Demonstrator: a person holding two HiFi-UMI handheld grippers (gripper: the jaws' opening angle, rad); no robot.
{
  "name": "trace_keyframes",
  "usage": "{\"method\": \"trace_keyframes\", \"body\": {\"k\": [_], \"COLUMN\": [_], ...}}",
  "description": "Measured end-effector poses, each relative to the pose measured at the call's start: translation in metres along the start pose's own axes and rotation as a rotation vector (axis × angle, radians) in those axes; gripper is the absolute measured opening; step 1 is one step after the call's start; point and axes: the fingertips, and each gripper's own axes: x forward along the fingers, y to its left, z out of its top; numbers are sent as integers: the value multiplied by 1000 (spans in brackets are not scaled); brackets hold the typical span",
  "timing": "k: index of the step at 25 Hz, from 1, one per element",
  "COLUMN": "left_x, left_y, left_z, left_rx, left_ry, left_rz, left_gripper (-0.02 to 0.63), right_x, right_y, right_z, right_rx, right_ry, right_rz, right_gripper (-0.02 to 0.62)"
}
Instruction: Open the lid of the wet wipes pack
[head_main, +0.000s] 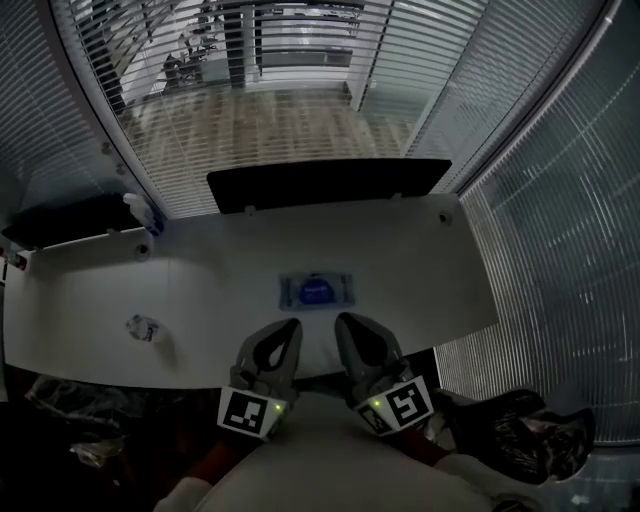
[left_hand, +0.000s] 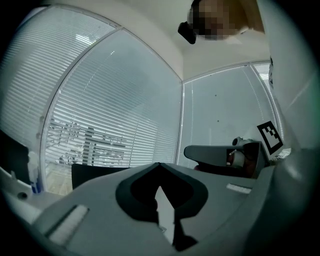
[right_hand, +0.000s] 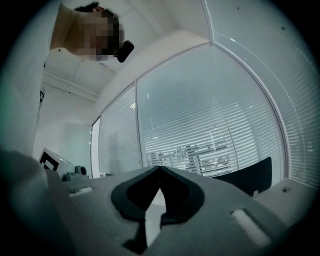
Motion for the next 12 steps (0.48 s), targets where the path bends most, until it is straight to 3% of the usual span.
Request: {"method": "trace_keyframes", "body": {"k": [3,7,12], "left_x": [9,25,50], "left_y": [4,21,56], "left_z": [-1,-27,-94], "left_rx": [19,82,61], "left_ry": [10,92,210], "left_rz": [16,71,134], "left_gripper": [0,0,0], "right_x": [4,16,39], "right_y": [-8,-22,-44], "right_z": [0,-19,-82], "right_rx": [-40,-130,-420], "right_ry": [13,73,297], "right_rz": [21,55,139], "right_gripper": [0,0,0]}}
